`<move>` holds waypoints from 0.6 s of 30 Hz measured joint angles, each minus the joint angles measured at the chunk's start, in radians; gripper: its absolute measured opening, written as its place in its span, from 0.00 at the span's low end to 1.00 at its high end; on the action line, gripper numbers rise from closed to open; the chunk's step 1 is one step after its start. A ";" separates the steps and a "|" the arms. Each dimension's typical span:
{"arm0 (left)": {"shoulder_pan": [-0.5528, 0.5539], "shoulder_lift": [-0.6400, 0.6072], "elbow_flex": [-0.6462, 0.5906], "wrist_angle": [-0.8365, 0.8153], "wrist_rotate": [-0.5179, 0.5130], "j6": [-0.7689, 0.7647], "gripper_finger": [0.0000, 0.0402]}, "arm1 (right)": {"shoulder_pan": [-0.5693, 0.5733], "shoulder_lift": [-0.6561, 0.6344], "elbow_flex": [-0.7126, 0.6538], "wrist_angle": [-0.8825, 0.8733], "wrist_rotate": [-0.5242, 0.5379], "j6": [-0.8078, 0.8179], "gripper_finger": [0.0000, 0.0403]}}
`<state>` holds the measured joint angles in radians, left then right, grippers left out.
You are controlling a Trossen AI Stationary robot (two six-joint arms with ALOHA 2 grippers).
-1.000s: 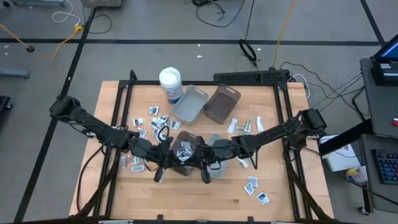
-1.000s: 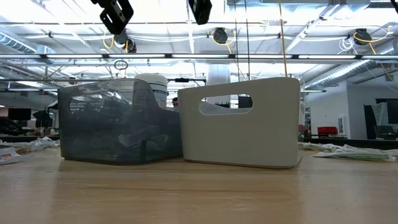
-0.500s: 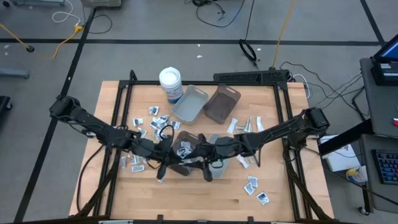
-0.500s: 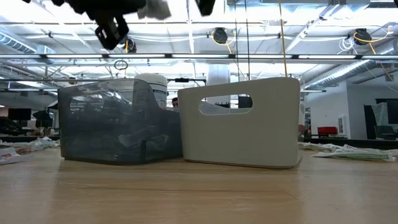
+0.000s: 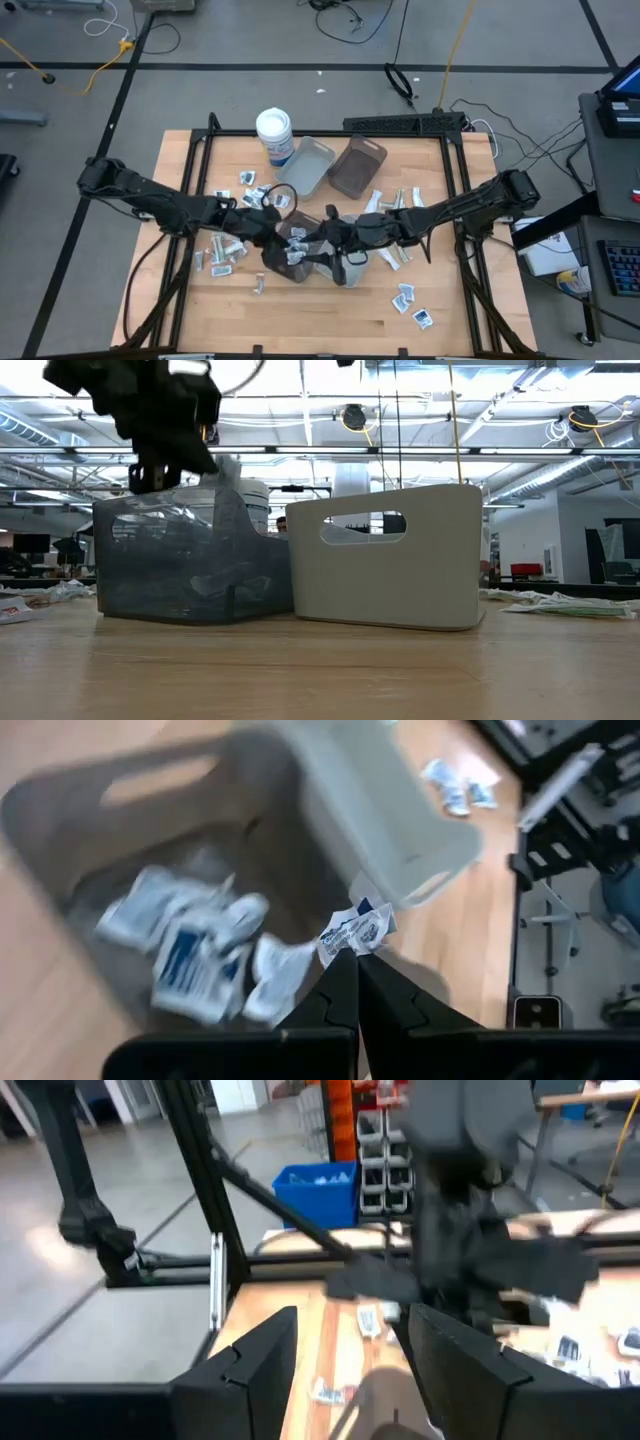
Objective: Pick & Place First Aid Supplies
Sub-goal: Put the blue alcohol pad into the bottom black bin
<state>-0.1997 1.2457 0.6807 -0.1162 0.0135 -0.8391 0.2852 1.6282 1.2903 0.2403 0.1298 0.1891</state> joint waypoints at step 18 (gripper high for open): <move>0.100 0.144 0.018 -0.074 0.171 -0.160 0.00 | 0.005 -0.001 0.001 -0.004 0.000 0.000 0.43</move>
<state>-0.0994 1.3899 0.6991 -0.1900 0.1842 -0.9996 0.2903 1.6268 1.2911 0.2359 0.1299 0.1892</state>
